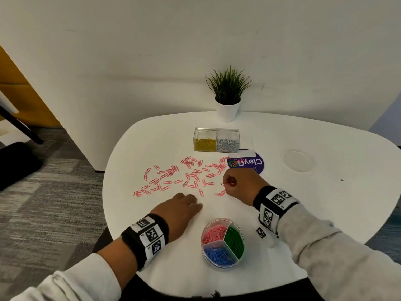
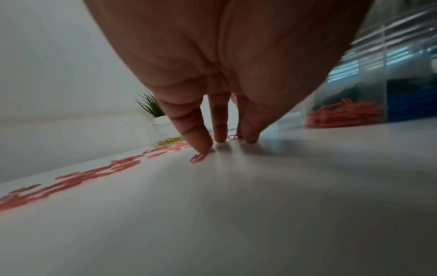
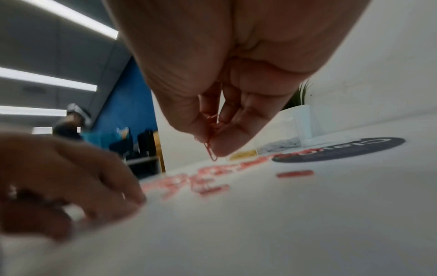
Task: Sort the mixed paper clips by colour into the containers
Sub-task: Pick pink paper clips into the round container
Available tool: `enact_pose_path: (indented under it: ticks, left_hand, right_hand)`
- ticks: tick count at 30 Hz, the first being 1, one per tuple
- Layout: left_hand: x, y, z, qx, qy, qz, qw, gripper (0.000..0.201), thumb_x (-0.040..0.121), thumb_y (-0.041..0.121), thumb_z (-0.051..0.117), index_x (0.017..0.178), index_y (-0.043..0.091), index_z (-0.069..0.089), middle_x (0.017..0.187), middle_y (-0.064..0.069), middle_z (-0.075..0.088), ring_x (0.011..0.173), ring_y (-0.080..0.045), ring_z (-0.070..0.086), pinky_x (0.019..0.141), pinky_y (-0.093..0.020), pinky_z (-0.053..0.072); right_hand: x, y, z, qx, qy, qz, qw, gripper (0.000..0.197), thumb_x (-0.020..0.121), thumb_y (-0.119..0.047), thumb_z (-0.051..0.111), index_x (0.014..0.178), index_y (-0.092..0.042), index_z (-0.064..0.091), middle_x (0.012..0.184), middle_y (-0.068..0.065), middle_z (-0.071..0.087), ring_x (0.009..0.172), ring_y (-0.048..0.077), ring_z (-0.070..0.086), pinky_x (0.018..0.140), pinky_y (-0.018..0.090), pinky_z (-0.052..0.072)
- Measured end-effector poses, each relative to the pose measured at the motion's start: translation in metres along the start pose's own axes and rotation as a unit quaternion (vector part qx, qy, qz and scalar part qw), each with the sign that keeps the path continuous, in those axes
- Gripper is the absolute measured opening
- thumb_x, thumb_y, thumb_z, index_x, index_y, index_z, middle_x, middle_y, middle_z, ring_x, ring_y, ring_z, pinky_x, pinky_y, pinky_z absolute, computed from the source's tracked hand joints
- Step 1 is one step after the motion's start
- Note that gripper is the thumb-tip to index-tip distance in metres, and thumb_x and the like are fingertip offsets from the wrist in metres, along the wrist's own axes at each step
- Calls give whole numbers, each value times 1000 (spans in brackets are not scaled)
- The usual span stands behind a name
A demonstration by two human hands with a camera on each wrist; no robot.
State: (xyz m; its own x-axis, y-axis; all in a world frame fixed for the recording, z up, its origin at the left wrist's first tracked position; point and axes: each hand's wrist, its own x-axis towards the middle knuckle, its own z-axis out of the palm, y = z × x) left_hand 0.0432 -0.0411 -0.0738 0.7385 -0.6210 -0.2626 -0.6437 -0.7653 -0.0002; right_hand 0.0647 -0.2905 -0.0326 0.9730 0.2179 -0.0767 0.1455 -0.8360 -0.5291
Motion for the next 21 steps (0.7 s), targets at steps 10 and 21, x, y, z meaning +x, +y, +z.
enact_pose_path:
  ticks: [10, 21]
  left_hand:
    - [-1, -5, -4, -28, 30, -46, 998, 19, 101, 27, 41, 113, 22, 54, 110, 4, 53, 101, -18, 54, 83, -35, 50]
    - [-23, 4, -58, -222, 128, -19, 966, 6, 90, 27, 60, 84, 30, 62, 81, 15, 60, 75, -5, 55, 68, -25, 48]
  right_hand:
    - [-64, -34, -1, 119, -92, -86, 985, 4, 83, -23, 74, 85, -26, 74, 83, -14, 71, 75, 0, 63, 71, 14, 49]
    - [-67, -38, -2, 13, -147, -105, 983, 19, 91, -30, 67, 108, -30, 76, 99, -15, 64, 90, 0, 56, 87, 18, 46]
